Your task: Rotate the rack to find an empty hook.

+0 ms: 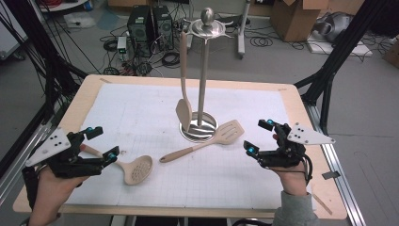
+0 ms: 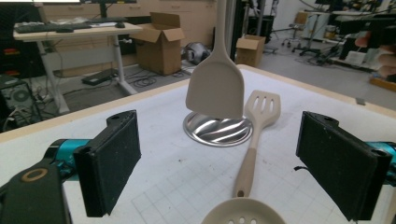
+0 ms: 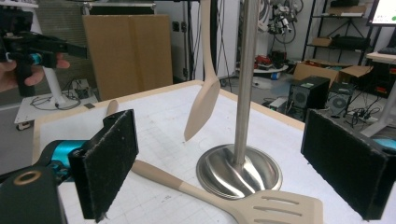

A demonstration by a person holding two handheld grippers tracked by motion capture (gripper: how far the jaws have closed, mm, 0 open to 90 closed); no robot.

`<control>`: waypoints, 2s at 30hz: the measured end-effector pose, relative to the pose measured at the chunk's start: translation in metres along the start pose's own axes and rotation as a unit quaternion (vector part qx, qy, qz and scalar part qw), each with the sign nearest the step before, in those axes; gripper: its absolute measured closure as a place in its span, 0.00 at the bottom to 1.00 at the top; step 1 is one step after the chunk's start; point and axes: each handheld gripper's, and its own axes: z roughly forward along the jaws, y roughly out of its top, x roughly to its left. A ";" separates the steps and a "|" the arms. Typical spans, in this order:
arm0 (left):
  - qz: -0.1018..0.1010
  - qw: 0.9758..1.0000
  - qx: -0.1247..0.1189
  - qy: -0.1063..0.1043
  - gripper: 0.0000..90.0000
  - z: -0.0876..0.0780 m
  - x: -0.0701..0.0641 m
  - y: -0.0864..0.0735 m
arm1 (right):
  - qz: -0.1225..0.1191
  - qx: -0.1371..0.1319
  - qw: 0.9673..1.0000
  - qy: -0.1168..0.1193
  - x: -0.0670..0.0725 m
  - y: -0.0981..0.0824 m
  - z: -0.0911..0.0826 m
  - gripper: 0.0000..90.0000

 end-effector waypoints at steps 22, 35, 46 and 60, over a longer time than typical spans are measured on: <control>-0.029 0.999 0.007 -0.017 0.15 0.000 -0.014 -0.008 | -0.004 0.008 1.000 0.004 -0.003 0.026 0.002 0.11; -0.013 1.000 0.012 -0.006 0.15 -0.010 -0.019 -0.011 | 0.006 0.004 1.000 -0.004 -0.031 0.071 0.014 0.35; -0.014 1.000 0.012 -0.005 0.15 -0.009 -0.015 -0.013 | -0.017 0.005 0.999 -0.029 -0.045 0.103 0.026 0.75; 0.016 0.999 0.024 0.021 0.14 -0.006 -0.014 -0.014 | -0.037 0.015 0.999 0.010 -0.058 0.134 0.054 0.99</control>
